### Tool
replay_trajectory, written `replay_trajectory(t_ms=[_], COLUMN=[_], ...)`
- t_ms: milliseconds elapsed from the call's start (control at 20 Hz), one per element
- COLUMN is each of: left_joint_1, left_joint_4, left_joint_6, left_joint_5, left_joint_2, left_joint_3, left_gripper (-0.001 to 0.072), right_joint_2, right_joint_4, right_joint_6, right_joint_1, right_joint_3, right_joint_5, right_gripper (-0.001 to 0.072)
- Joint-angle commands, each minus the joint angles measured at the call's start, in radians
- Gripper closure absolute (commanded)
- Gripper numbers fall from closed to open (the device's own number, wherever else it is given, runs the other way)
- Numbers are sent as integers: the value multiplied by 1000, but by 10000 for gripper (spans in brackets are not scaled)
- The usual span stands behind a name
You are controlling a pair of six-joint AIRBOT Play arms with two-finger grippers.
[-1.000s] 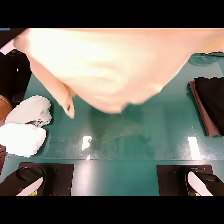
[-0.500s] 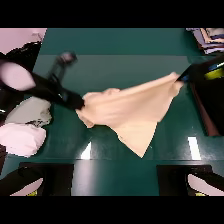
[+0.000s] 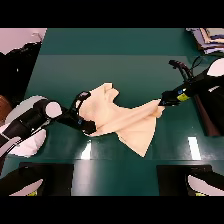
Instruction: Fold the shirts.
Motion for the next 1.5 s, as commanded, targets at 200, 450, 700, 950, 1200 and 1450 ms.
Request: replay_trajectory(t_ms=[200,450,700,950,1200,1450], left_joint_1=[294,473,478,477,477,478], left_joint_4=[65,34,-137,-190,-210,-190], left_joint_6=[75,119,217,231,231,228], left_joint_5=[-74,-97,-60,-17,-9,-34], left_joint_2=[-10,-214,-447,-520,-518,-442], left_joint_3=[326,335,335,335,336,426], left_gripper=[158,158,157,158,677,680], right_joint_2=[-1,-1,-1,-1,-1,-1], right_joint_4=[0,0,-1,-1,-1,-13], right_joint_6=[0,1,1,12,16,15], right_joint_1=[5,5,5,5,5,3], right_joint_3=[-16,-16,-16,-16,-16,55], right_joint_5=[-6,-7,-6,-6,-8,0], right_gripper=[698,698,698,698,698,698])
